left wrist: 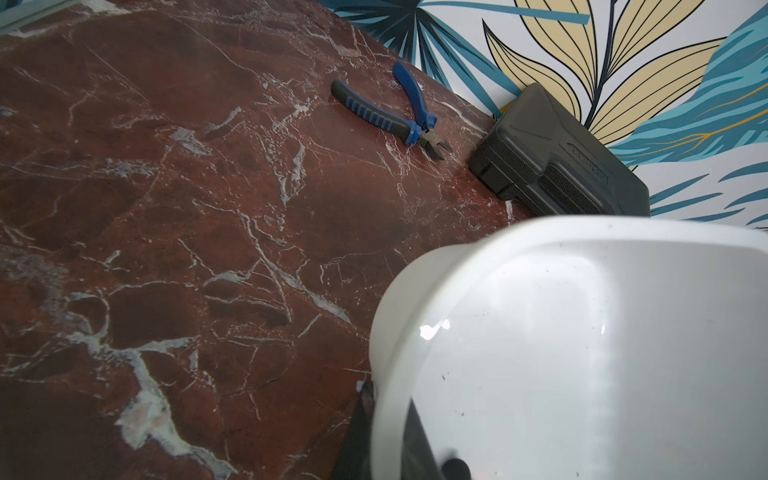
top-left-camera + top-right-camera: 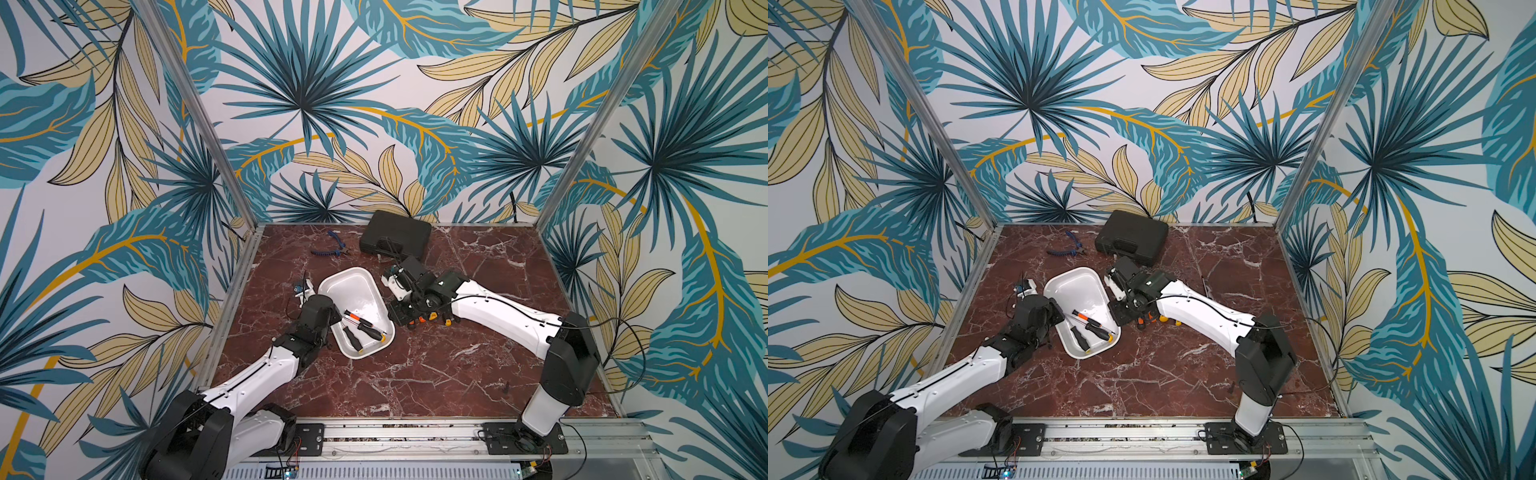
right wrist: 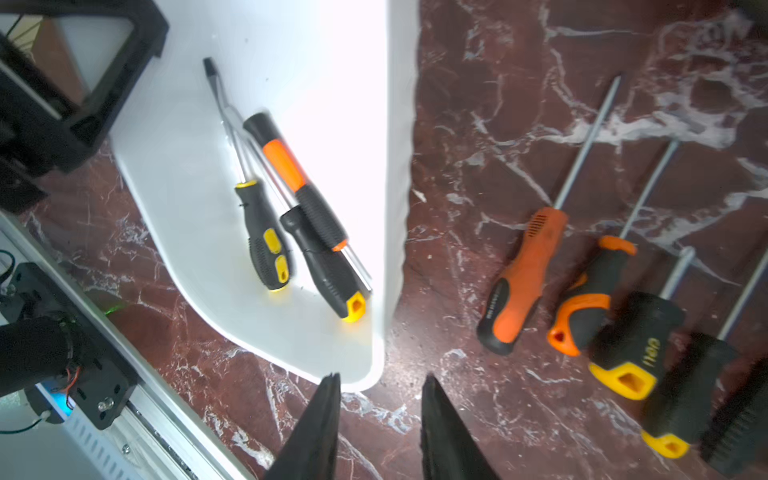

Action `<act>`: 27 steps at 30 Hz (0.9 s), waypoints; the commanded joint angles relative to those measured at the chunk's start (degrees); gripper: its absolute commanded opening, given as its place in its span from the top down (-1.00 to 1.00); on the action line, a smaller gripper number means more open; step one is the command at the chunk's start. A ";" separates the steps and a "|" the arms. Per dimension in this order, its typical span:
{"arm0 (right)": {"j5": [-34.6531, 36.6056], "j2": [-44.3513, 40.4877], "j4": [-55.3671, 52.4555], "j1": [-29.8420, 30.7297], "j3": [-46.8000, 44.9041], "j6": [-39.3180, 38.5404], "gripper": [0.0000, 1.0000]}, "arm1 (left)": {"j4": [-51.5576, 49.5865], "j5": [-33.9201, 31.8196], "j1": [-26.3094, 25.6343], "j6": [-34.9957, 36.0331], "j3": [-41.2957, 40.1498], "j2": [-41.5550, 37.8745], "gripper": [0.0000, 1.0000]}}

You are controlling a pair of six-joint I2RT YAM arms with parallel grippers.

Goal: Take out the screwdriver from the storage box
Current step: Pick up the socket head from the storage box.

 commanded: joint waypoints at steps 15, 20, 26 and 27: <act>6.23 14.83 -1.72 9.21 10.23 -6.07 0.33 | 0.94 -0.05 0.55 -0.78 0.44 -0.83 1.00; 9.86 16.92 -2.59 9.67 11.05 -6.77 0.26 | 0.68 -0.05 0.65 -0.74 0.42 -1.09 1.00; 12.31 18.65 -3.45 9.67 11.65 -7.05 0.23 | 0.91 0.21 0.62 -0.76 0.50 -1.01 1.00; 12.34 18.90 -3.61 9.66 11.87 -7.21 0.21 | 0.91 0.25 0.59 -0.75 0.51 -1.01 1.00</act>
